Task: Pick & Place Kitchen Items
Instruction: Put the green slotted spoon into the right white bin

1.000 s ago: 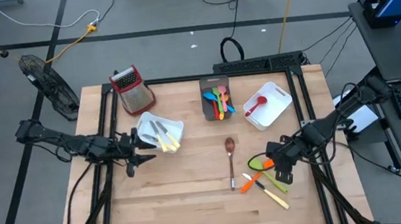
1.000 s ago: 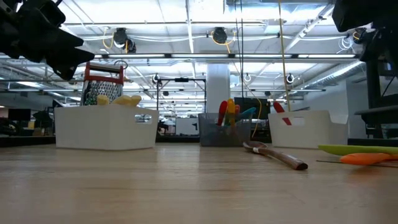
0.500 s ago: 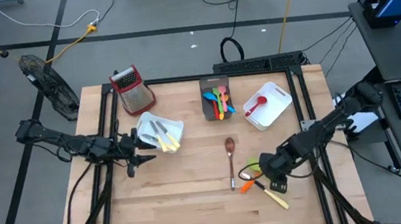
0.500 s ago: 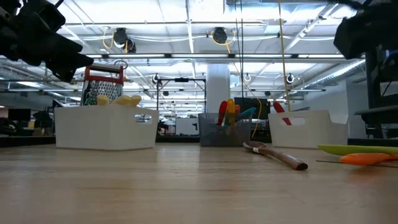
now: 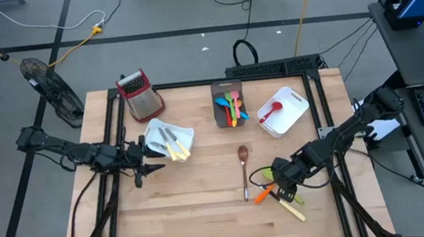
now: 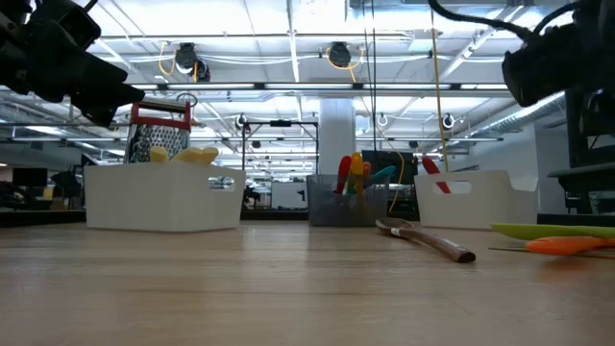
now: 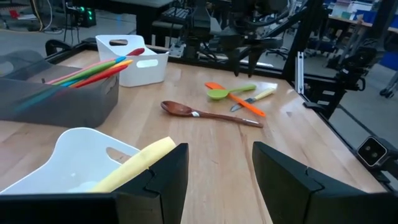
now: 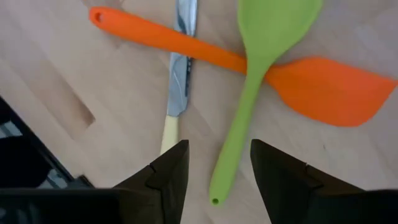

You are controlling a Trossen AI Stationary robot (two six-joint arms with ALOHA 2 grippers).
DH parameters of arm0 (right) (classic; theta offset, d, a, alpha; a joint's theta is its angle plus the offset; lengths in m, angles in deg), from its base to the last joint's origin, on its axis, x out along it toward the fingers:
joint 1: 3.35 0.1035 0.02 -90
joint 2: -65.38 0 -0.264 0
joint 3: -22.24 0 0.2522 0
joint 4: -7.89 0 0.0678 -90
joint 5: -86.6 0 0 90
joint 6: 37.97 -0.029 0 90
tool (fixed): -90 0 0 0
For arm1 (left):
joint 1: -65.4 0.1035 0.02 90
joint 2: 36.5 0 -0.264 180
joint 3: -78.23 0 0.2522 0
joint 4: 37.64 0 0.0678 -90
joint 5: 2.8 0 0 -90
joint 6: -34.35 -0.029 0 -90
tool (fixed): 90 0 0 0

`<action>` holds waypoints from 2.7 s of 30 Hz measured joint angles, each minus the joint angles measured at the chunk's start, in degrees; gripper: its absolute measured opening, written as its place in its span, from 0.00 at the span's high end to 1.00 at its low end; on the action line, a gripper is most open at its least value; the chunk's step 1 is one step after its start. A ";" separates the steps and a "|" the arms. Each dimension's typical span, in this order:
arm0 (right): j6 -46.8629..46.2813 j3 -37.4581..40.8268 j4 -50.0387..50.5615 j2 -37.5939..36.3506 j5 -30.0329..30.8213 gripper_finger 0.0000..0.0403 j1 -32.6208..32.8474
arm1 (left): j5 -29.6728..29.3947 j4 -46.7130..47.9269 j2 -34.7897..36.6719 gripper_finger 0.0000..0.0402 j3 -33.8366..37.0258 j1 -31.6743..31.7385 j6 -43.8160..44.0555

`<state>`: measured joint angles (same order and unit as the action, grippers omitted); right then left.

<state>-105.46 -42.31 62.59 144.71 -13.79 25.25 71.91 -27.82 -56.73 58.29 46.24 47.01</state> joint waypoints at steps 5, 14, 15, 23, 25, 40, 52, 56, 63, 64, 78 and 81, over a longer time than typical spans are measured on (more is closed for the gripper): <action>-3.90 1.93 -2.35 0.00 -0.13 0.59 0.00 | 0.00 0.00 0.00 0.55 0.00 0.00 -0.99; -8.34 6.69 -8.25 0.00 0.02 0.59 0.00 | 0.20 0.20 0.01 0.55 0.00 -0.01 -1.75; -8.41 7.25 -8.20 0.00 0.02 0.59 0.00 | 0.22 0.45 0.01 0.55 0.00 0.00 -1.90; -11.33 9.97 -10.24 0.00 0.13 0.59 0.00 | 0.26 2.32 0.00 0.55 0.00 0.00 -1.84; -11.37 10.18 -10.76 0.00 0.90 0.59 0.00 | 0.26 2.56 0.00 0.55 0.00 -0.01 -1.84; -14.85 9.90 -13.51 8.64 2.84 0.59 -0.04 | 0.26 2.82 0.02 0.55 0.00 0.00 -2.04; -19.04 10.03 -9.22 9.01 2.08 0.83 -0.04 | 0.24 2.97 0.02 0.55 0.00 0.00 -2.08; -18.31 10.03 -9.16 9.01 1.03 0.94 -0.09 | 0.25 3.37 0.02 0.55 0.00 0.00 -2.11; -19.01 9.85 -10.55 6.80 0.79 0.94 -0.09 | 0.24 4.29 0.00 0.55 0.00 -0.01 -2.14; -19.41 9.61 -10.57 5.78 1.05 0.94 -0.09 | 0.26 4.28 0.00 0.55 0.00 0.00 -2.22; -33.87 5.40 -18.63 -11.74 12.43 0.94 -0.96 | 0.31 4.74 0.02 0.55 -0.02 -0.02 -2.48; -36.94 5.42 -23.65 -14.45 22.39 0.94 -1.72 | 0.33 4.68 0.00 0.55 -0.02 0.00 -2.48</action>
<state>-142.40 -36.89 38.94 130.26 8.60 23.53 72.24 -23.14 -56.73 58.27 46.24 44.53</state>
